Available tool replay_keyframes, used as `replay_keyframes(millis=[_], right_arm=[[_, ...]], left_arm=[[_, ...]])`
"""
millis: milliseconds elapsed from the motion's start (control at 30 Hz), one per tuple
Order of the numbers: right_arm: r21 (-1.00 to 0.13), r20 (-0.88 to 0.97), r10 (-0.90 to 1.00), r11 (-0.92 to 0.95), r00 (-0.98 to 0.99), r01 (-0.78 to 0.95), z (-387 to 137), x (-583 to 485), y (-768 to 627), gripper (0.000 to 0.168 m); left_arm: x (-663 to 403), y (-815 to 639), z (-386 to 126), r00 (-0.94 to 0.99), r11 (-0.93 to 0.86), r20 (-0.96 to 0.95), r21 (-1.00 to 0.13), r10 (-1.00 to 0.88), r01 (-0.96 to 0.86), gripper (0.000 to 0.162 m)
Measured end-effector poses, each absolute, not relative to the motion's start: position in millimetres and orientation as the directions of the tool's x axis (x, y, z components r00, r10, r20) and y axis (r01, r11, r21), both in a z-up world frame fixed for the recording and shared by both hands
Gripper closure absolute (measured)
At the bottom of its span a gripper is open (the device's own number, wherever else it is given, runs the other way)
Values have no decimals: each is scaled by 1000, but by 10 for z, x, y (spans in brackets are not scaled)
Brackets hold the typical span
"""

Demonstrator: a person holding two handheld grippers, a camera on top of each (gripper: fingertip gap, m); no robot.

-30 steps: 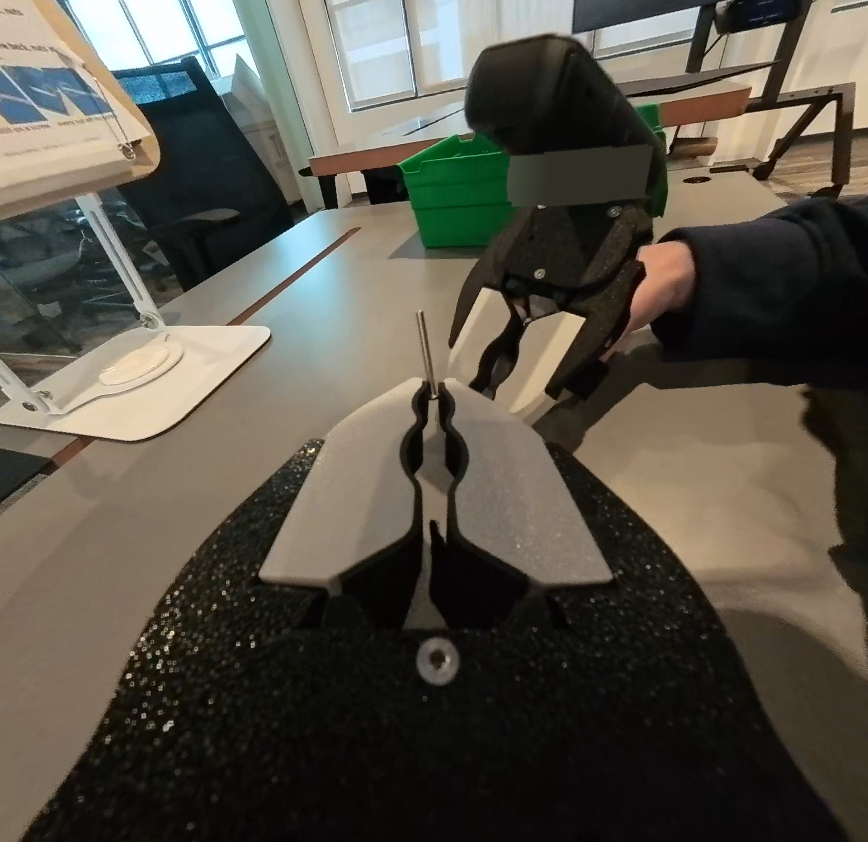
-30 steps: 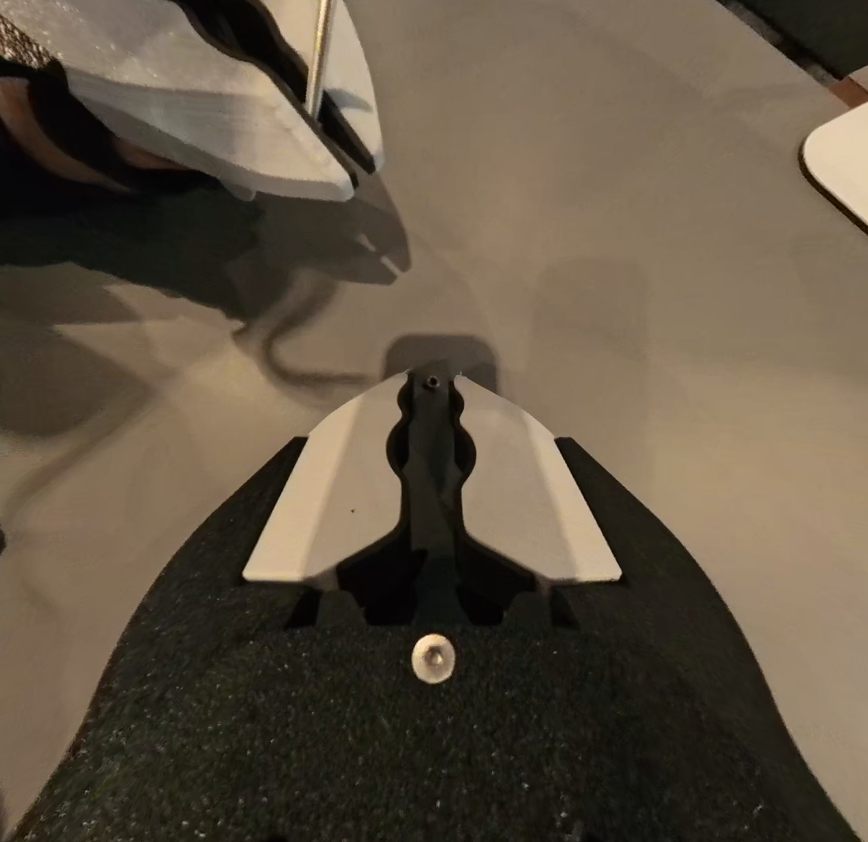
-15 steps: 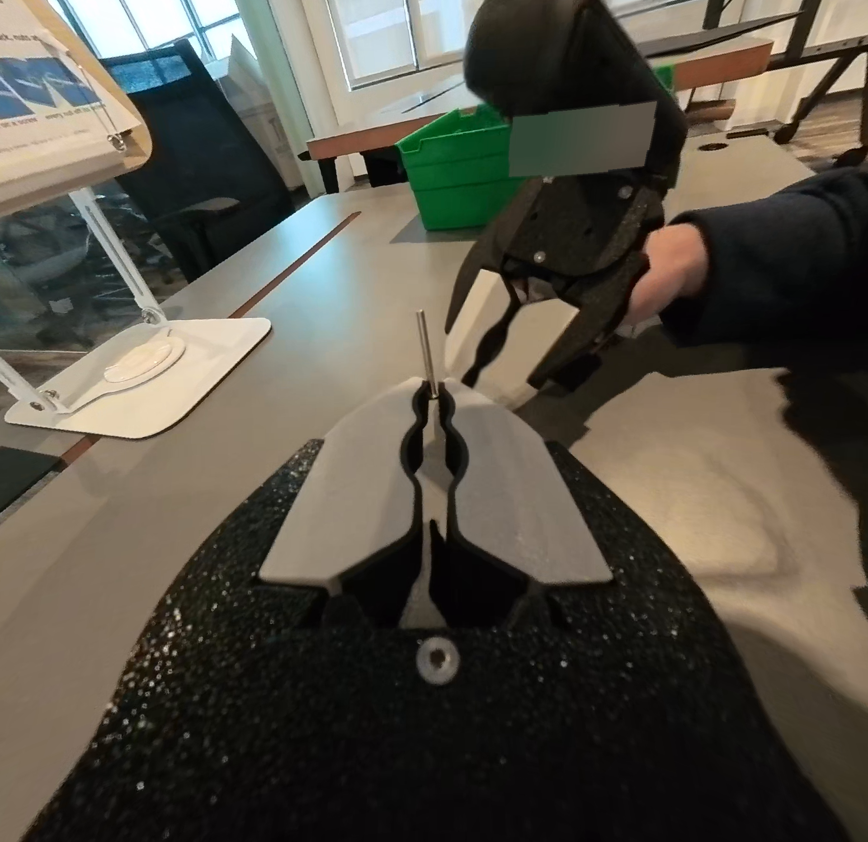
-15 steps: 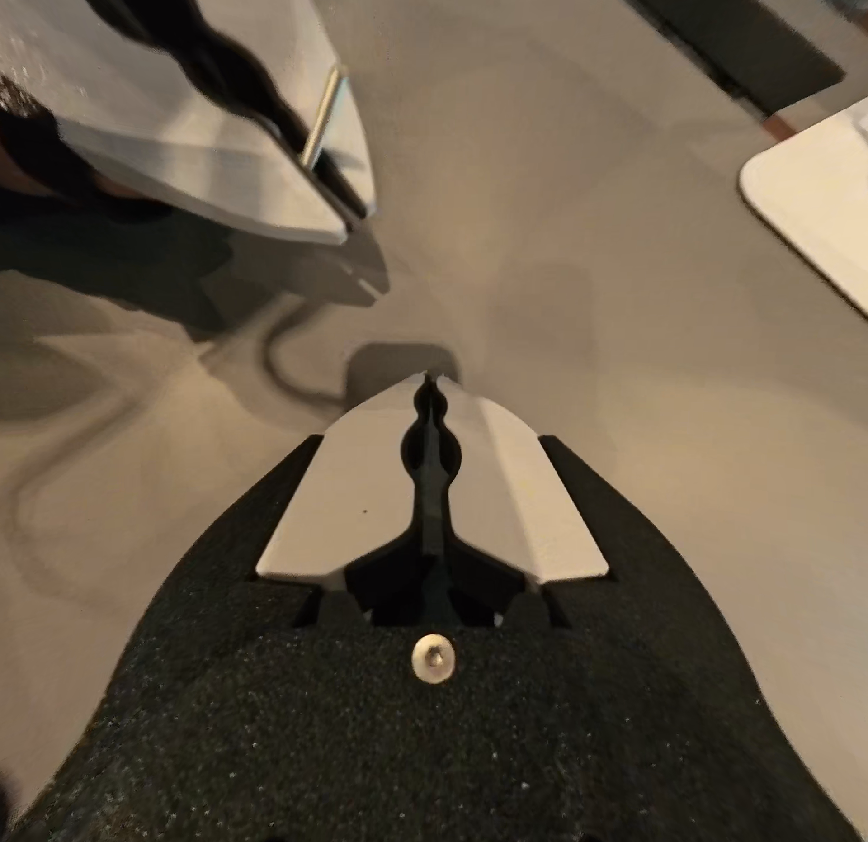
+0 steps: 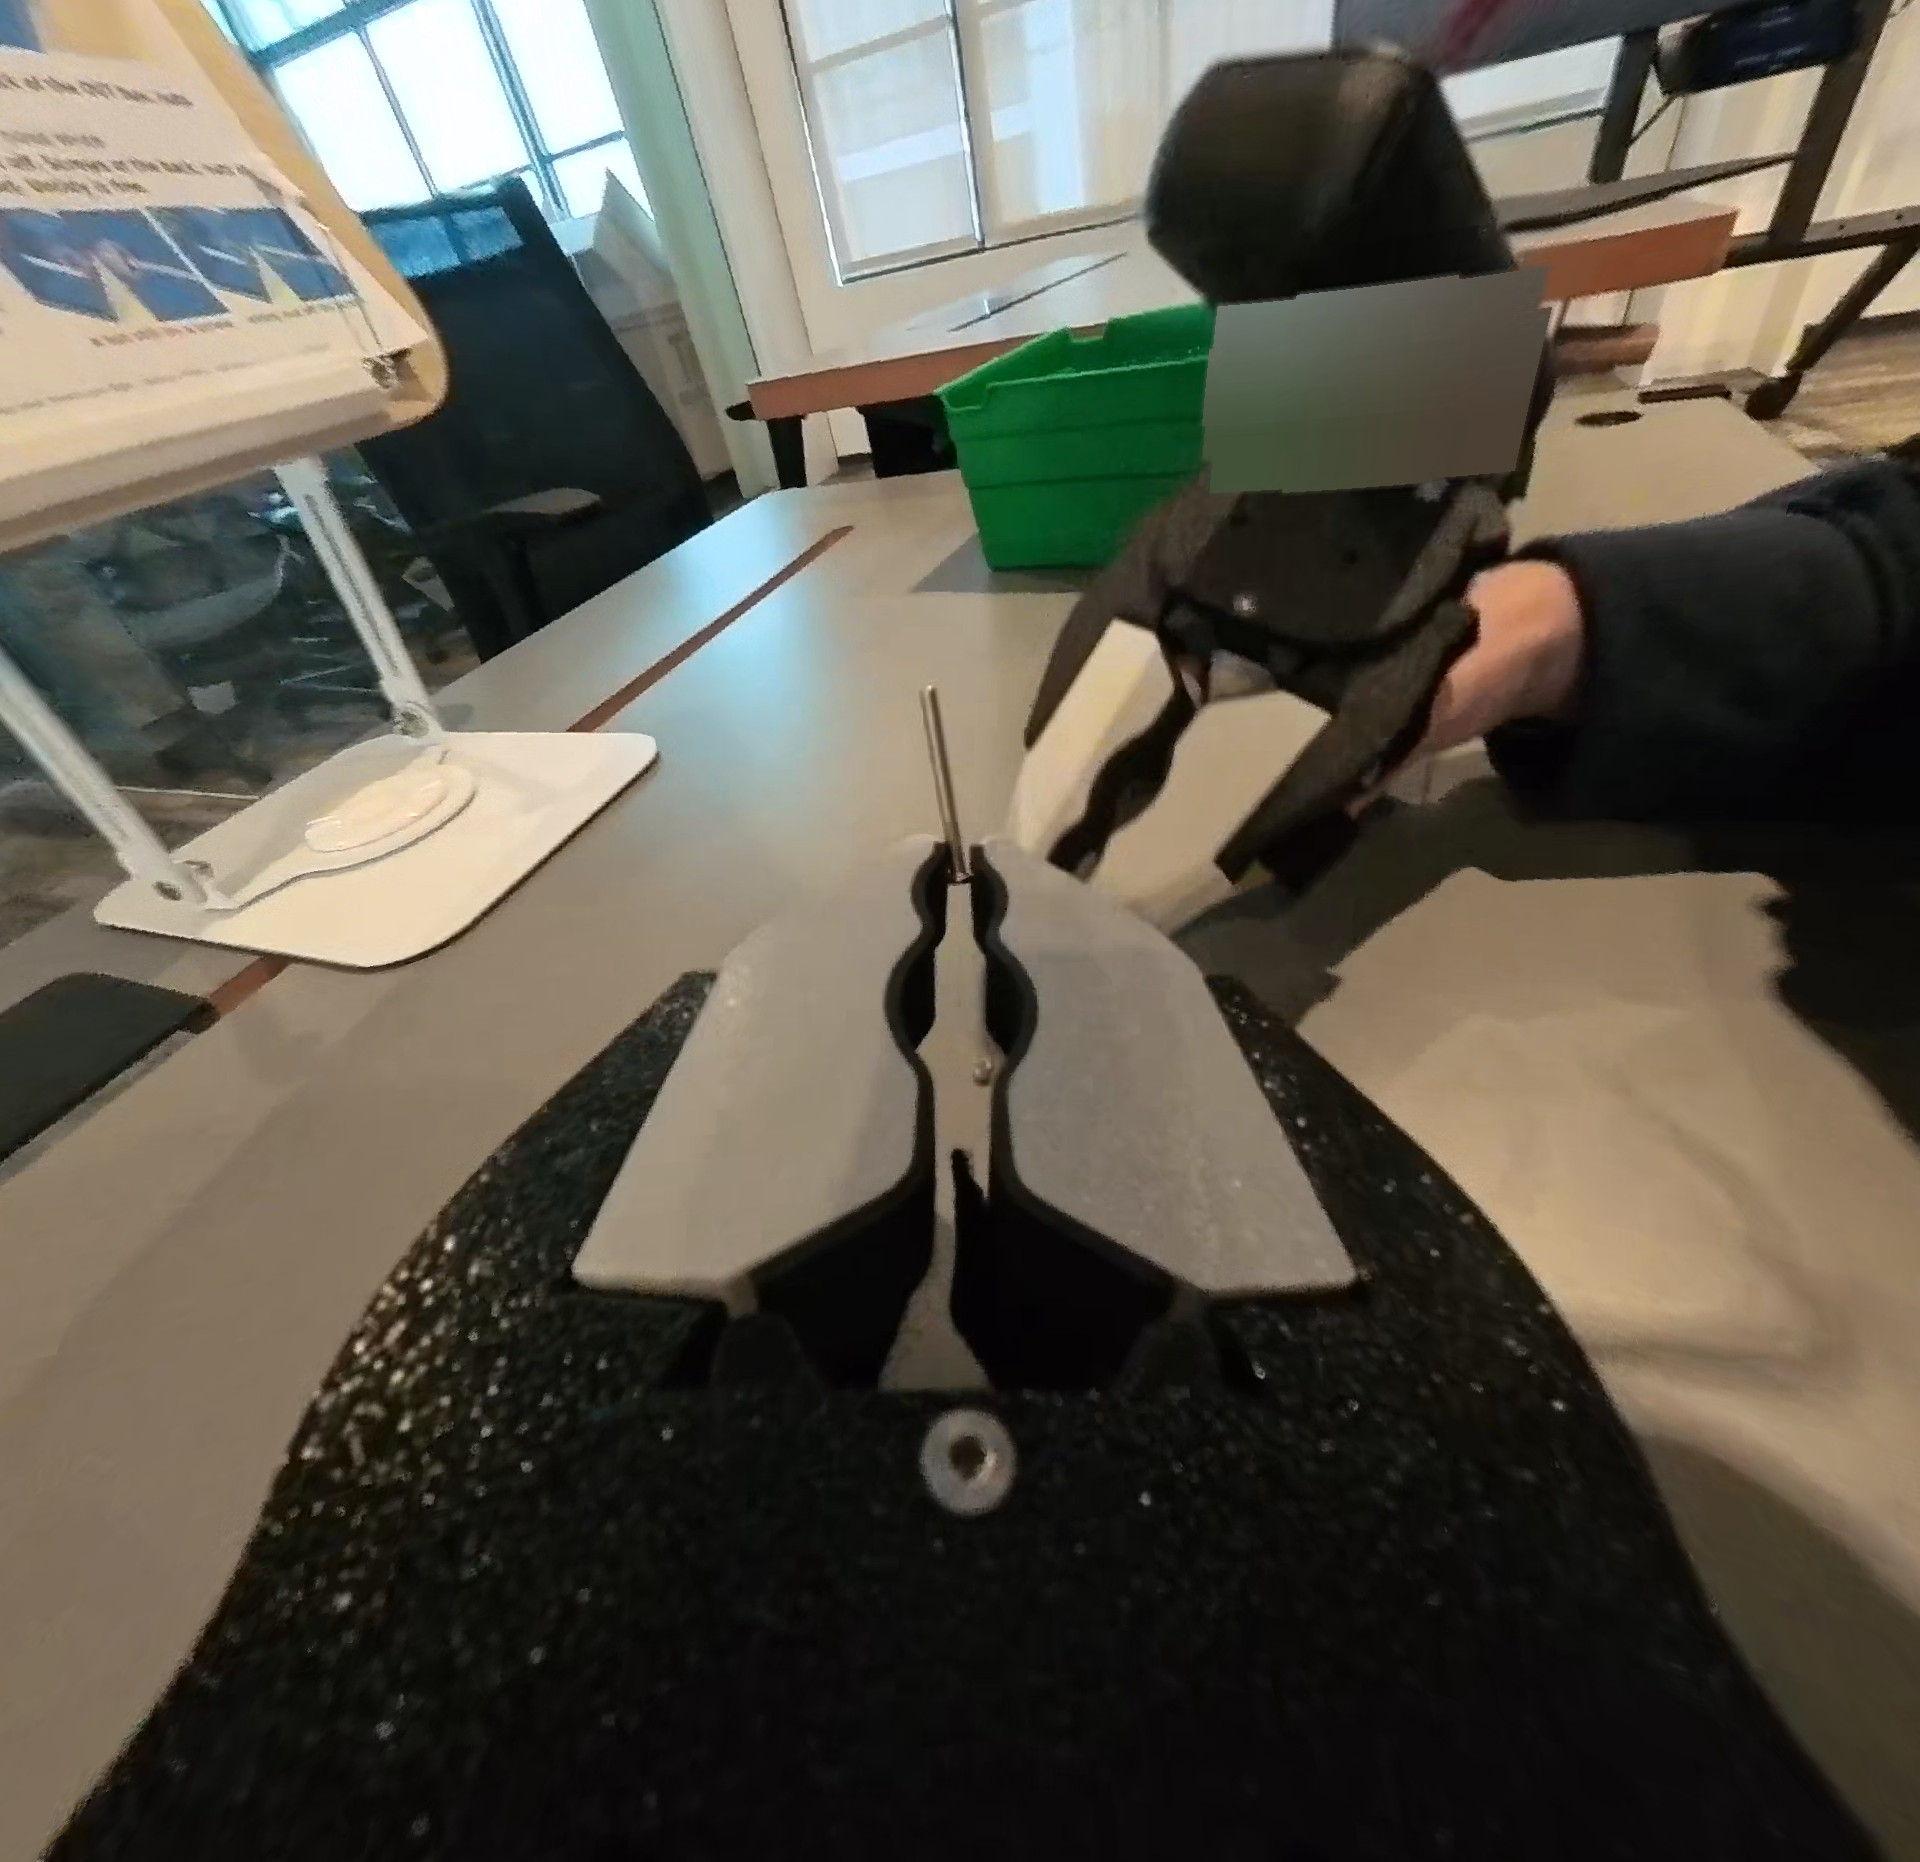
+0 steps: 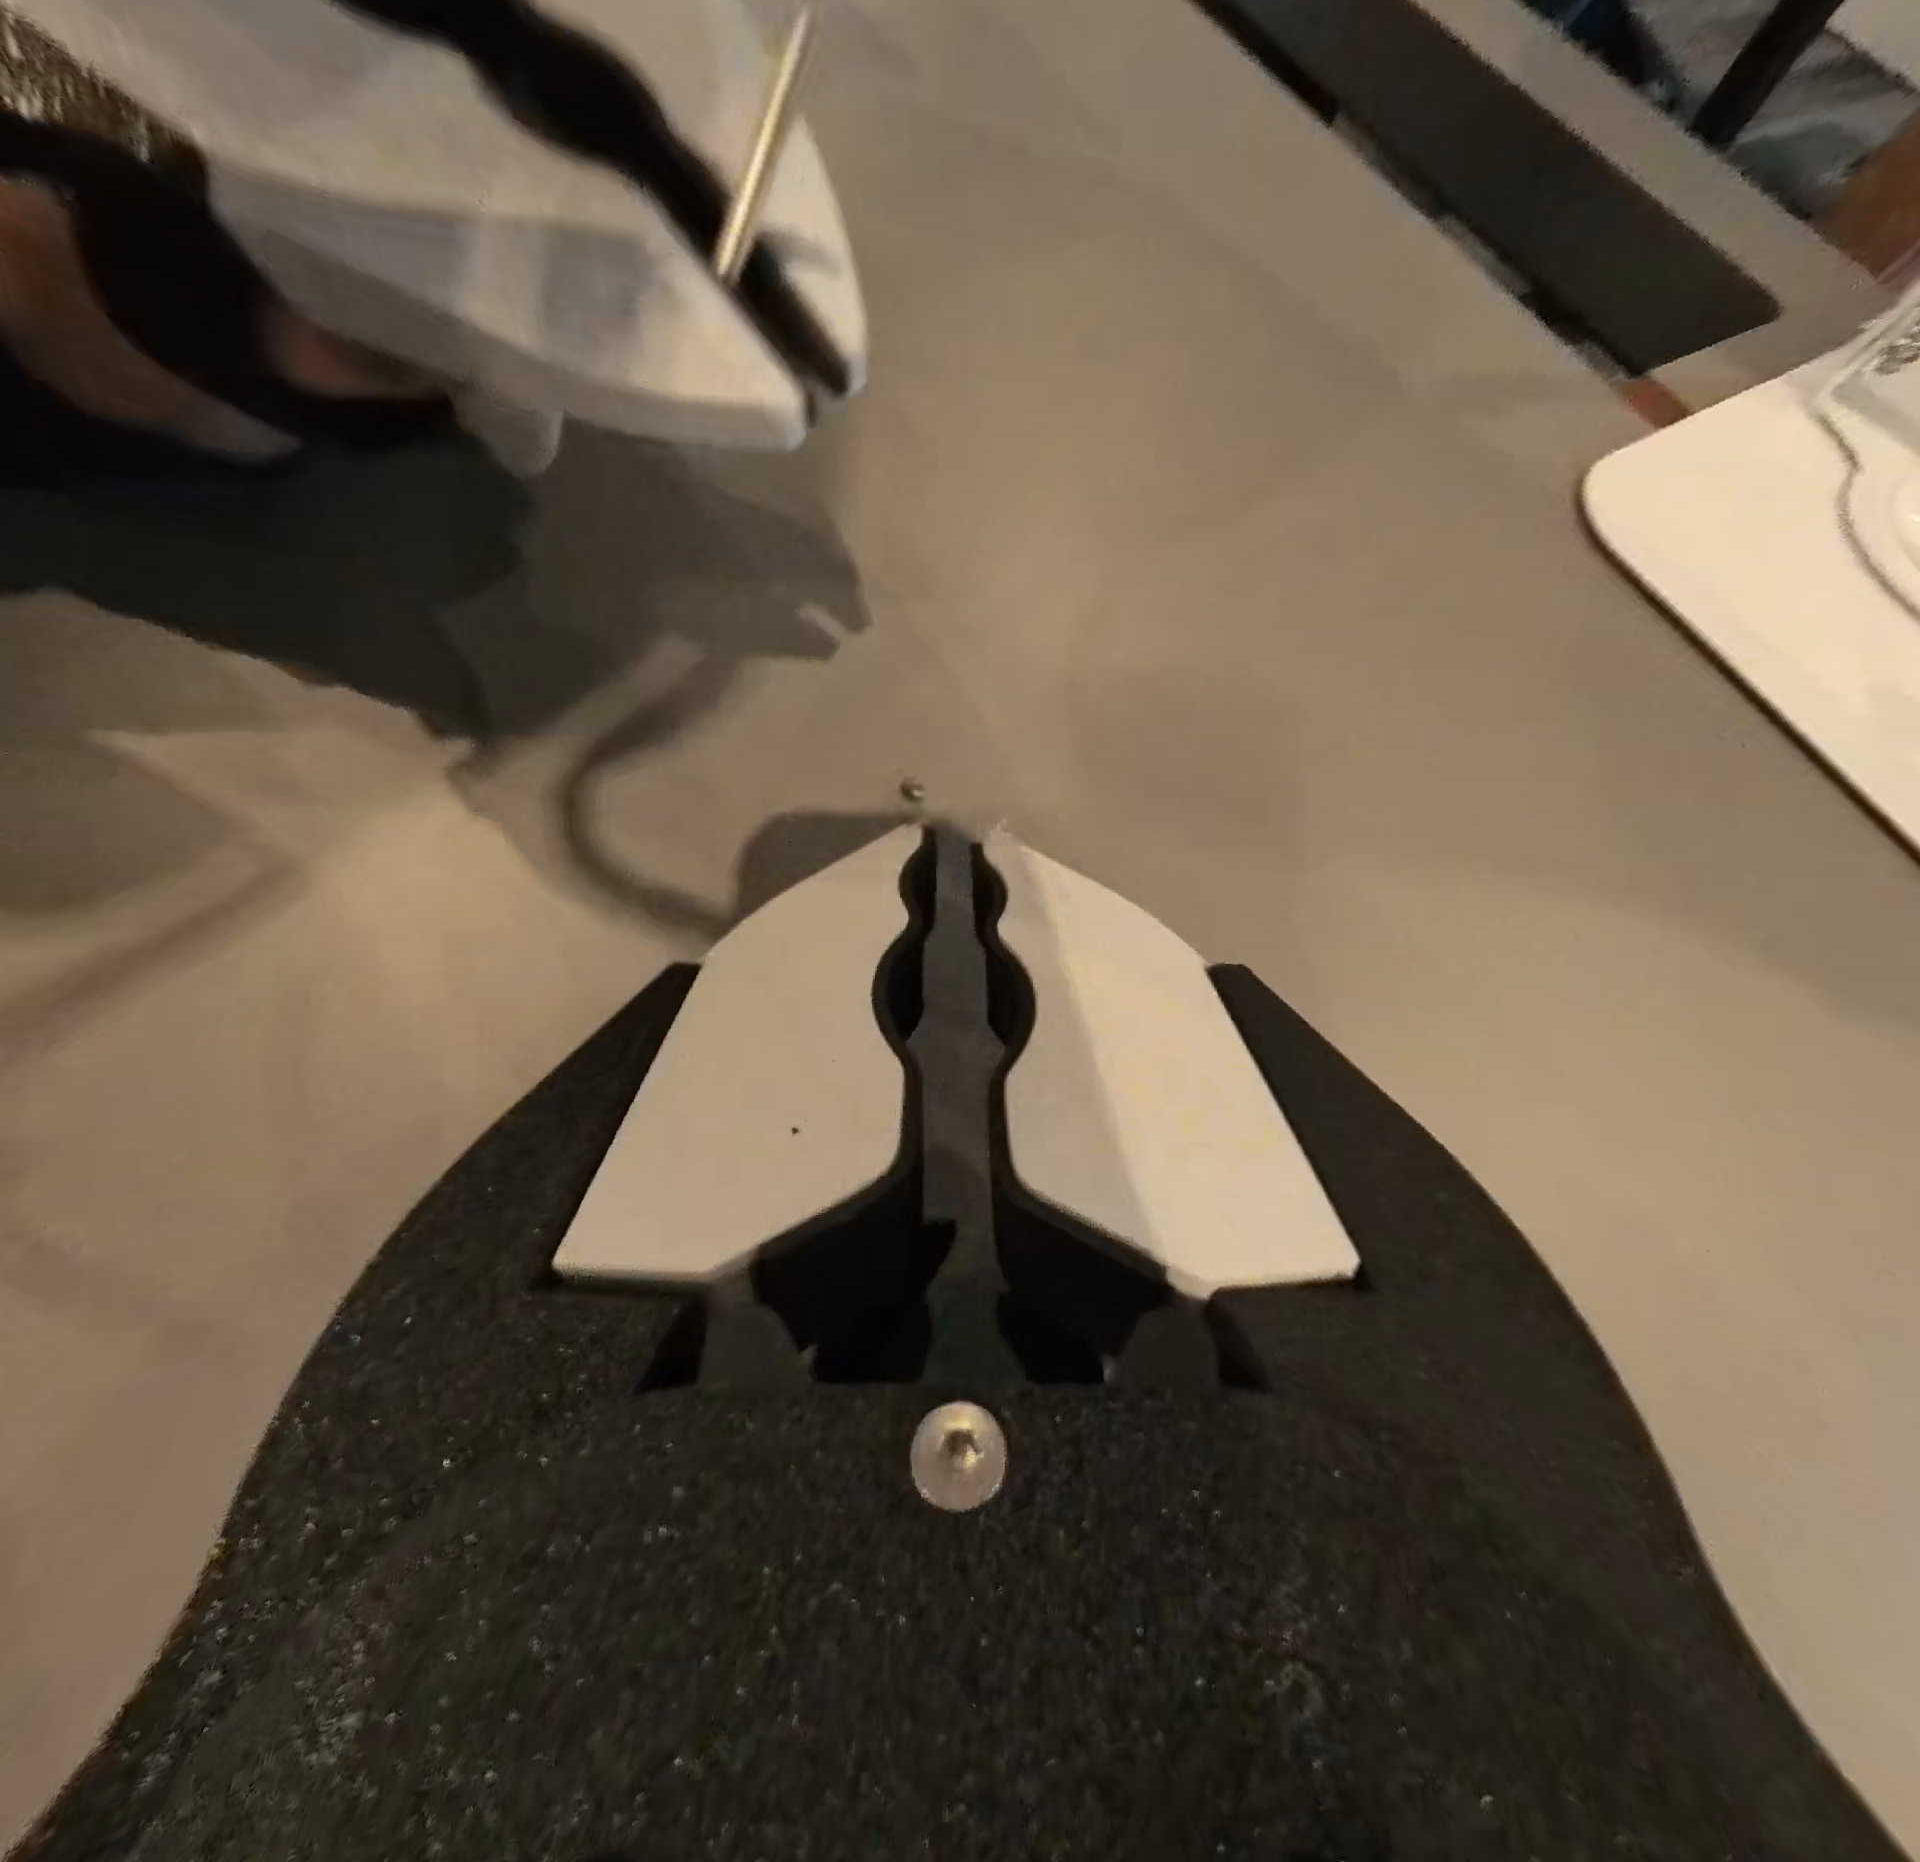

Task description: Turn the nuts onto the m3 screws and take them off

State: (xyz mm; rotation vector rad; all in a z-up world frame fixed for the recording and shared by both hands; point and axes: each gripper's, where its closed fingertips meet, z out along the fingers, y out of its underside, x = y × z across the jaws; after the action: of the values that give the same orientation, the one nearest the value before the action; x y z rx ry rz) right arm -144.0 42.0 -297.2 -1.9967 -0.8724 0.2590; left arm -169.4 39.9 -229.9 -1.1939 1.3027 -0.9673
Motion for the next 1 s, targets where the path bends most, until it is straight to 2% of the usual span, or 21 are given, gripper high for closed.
replay_keyframes(millis=[200,300,467,600,1000], right_arm=[[-797,78,683,-394,726,457,-3027,-1566,515,158],[-777,64,687,-420,724,468,-3074,-1591,539,161],[-746,142,704,-386,696,543,-3131,-1604,516,166],[-750,136,706,-385,695,537,-3123,-1604,512,156],[-748,141,695,-392,705,536,-3128,-1598,490,161]], left_arm=[[-1754,474,-2218,103,117,-122,-992,-987,-54,159],[-1741,456,-2237,97,132,-139,-989,-986,-69,159],[-1728,437,-2256,90,148,-155,-985,-984,-84,159],[-1735,448,-2246,92,138,-145,-988,-985,-76,159],[-1730,442,-2257,86,140,-147,-987,-985,-84,158]])
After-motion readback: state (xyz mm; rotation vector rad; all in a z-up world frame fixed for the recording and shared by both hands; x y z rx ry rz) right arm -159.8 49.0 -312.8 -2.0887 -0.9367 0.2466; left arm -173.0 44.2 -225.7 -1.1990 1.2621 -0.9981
